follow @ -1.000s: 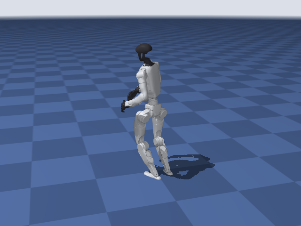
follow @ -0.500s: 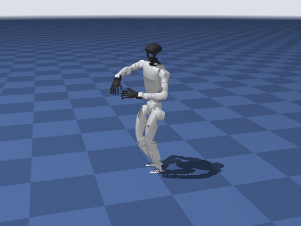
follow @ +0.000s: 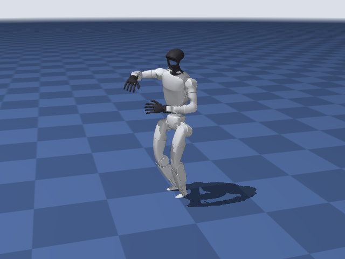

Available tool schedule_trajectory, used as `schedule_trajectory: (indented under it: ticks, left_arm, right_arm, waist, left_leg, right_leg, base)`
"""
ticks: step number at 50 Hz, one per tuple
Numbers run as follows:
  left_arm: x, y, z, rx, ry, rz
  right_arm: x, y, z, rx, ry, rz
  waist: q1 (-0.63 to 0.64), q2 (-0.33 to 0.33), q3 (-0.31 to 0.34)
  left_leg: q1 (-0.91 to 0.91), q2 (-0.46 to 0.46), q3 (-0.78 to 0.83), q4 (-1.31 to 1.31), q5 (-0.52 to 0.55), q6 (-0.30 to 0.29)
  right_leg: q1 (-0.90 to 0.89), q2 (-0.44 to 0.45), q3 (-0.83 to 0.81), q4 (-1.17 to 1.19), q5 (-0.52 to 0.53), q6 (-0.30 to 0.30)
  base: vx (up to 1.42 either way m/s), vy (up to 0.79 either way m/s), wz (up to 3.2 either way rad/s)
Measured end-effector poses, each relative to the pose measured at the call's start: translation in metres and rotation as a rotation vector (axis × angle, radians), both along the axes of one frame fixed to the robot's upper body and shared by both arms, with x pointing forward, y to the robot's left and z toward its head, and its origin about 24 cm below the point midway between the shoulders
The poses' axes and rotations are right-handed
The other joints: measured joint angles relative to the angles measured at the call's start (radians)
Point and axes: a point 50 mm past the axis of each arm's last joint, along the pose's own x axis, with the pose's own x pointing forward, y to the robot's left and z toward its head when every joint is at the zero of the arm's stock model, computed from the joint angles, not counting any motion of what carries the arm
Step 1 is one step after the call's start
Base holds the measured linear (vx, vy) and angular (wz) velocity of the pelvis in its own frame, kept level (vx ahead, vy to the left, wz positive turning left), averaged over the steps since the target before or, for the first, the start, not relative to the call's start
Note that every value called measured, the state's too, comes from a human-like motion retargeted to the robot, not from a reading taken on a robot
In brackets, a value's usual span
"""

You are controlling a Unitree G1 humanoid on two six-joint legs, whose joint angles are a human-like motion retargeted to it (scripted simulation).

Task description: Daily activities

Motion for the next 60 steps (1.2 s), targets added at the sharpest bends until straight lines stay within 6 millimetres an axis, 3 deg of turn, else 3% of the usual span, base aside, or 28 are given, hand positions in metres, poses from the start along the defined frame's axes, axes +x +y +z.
schedule_trajectory:
  ticks: [5,10,14,17,20,23,27,31,35,38,42,46,50,53,55,58,60]
  left_arm:
    - [-0.004,0.043,-0.048,-0.097,0.225,0.178]
    - [-0.017,0.057,-0.085,-0.187,0.415,0.254]
    - [-0.030,0.042,-0.103,-0.134,0.523,0.141]
    - [-0.035,0.019,-0.105,-0.028,0.524,0.004]
    - [-0.035,-0.009,-0.091,0.089,0.423,-0.140]
    - [-0.029,-0.038,-0.065,0.184,0.251,-0.252]
    - [-0.029,-0.067,-0.032,0.236,0.048,-0.352]
    - [-0.028,-0.076,-0.008,0.220,-0.069,-0.365]
    - [-0.025,-0.063,0.001,0.155,-0.082,-0.317]
    - [-0.021,-0.038,0.004,0.093,-0.055,-0.238]
    - [-0.018,-0.006,-0.003,0.028,0.019,-0.125]
    - [-0.015,0.013,-0.019,-0.008,0.097,-0.029]
    - [-0.006,0.032,-0.035,-0.004,0.168,0.065]
    - [-0.003,0.040,-0.052,0.026,0.240,0.112]
    - [0.005,0.049,-0.067,0.067,0.299,0.156]
    - [0.007,0.063,-0.091,0.126,0.401,0.218]
    - [0.012,0.077,-0.112,0.192,0.490,0.271]
  right_arm:
    - [-0.050,-0.012,-0.139,0.214,0.549,0.116]
    - [-0.080,-0.024,-0.239,0.426,0.962,-0.008]
    - [-0.093,-0.030,-0.296,0.426,1.198,-0.141]
    - [-0.081,-0.038,-0.318,0.278,1.282,-0.234]
    - [-0.047,-0.048,-0.310,0.084,1.233,-0.327]
    - [0.004,-0.055,-0.273,-0.069,1.069,-0.432]
    - [0.053,-0.059,-0.210,-0.139,0.844,-0.566]
    - [0.084,-0.051,-0.135,-0.068,0.619,-0.624]
    - [0.093,-0.031,-0.056,0.068,0.370,-0.543]
    - [0.081,-0.009,0.003,0.160,0.156,-0.387]
    - [0.051,0.019,0.048,0.205,-0.061,-0.178]
    - [0.029,0.039,0.060,0.185,-0.169,-0.042]
    - [0.022,0.053,0.045,0.154,-0.130,0.017]
    - [0.032,0.056,0.011,0.134,0.008,0.011]
    - [0.037,0.058,-0.019,0.129,0.147,0.012]
    - [0.042,0.056,-0.071,0.139,0.358,0.001]
    - [0.039,0.052,-0.110,0.176,0.520,-0.002]
  waist:
    - [-0.055,-0.003,-0.021]
    - [-0.080,0.031,0.031]
    - [-0.055,0.040,0.023]
    - [-0.027,0.032,0.013]
    - [-0.001,0.010,0.003]
    - [0.018,-0.013,0.001]
    - [0.041,-0.031,0.000]
    - [0.055,-0.029,0.003]
    - [0.058,-0.008,0.009]
    - [0.044,0.019,0.016]
    - [0.030,0.065,0.023]
    - [0.031,0.091,0.046]
    - [0.019,0.093,0.036]
    - [0.020,0.112,0.062]
    - [0.011,0.097,0.038]
    - [0.002,0.119,0.064]
    - [-0.010,0.099,0.030]
  left_leg:
    - [0.041,0.006,-0.011,-0.120,0.033,-0.010]
    - [0.036,-0.014,-0.013,-0.080,0.022,-0.010]
    - [0.048,-0.028,-0.012,-0.089,0.027,-0.011]
    - [0.060,-0.038,-0.008,-0.095,0.033,-0.009]
    - [0.068,-0.051,-0.006,-0.088,0.038,-0.007]
    - [0.069,-0.063,-0.008,-0.079,0.043,-0.007]
    - [0.054,-0.080,-0.017,-0.018,0.030,-0.005]
    - [0.036,-0.080,-0.023,0.042,0.009,-0.002]
    - [0.025,-0.065,-0.025,0.096,-0.018,0.003]
    - [0.027,-0.036,-0.026,0.114,-0.037,0.003]
    - [0.039,0.012,-0.036,0.131,-0.058,-0.001]
    - [0.030,0.020,-0.042,0.188,-0.081,0.001]
    - [0.032,0.031,-0.050,0.144,-0.065,-0.006]
    - [0.023,0.030,-0.059,0.191,-0.076,-0.007]
    - [0.032,0.031,-0.061,0.117,-0.051,-0.016]
    - [0.023,0.029,-0.068,0.157,-0.060,-0.019]
    - [0.036,0.028,-0.070,0.065,-0.029,-0.028]
  right_leg:
    - [0.024,0.022,0.003,-0.086,0.022,-0.003]
    - [0.019,-0.009,-0.007,-0.026,-0.001,-0.002]
    - [0.023,-0.027,-0.012,-0.006,-0.020,-0.008]
    - [0.026,-0.041,-0.009,0.014,-0.033,-0.011]
    - [0.026,-0.056,-0.002,0.042,-0.046,-0.014]
    - [0.025,-0.067,0.004,0.063,-0.059,-0.020]
    - [0.027,-0.086,-0.003,0.106,-0.079,-0.027]
    - [0.035,-0.087,-0.017,0.124,-0.089,-0.034]
    - [0.055,-0.072,-0.033,0.122,-0.089,-0.039]
    - [0.084,-0.033,-0.041,0.075,-0.074,-0.046]
    - [0.142,0.033,-0.052,-0.022,-0.030,-0.055]
    - [0.149,0.037,-0.059,0.005,-0.032,-0.051]
    - [0.156,0.061,-0.058,-0.057,-0.002,-0.062]
    - [0.156,0.053,-0.069,-0.018,-0.003,-0.057]
    - [0.156,0.066,-0.064,-0.080,0.017,-0.064]
    - [0.154,0.057,-0.075,-0.044,0.017,-0.055]
    - [0.152,0.065,-0.072,-0.109,0.035,-0.060]
  base:
    - [0.10,0.03,0.27]
    - [0.03,0.02,0.32]
    - [0.02,-0.01,0.26]
    - [-0.02,-0.02,0.24]
    - [-0.04,-0.03,0.22]
    - [-0.05,-0.03,0.24]
    - [-0.07,-0.03,0.31]
    - [-0.06,-0.03,0.24]
    - [-0.04,-0.02,0.12]
    - [0.00,0.00,0.00]
    - [-0.01,0.00,0.04]
    - [-0.01,0.01,0.05]
    - [0.01,-0.01,0.02]
    - [-0.01,0.01,0.08]
    - [0.09,-0.03,0.08]
    - [0.01,0.01,0.14]
    - [0.11,-0.03,0.10]
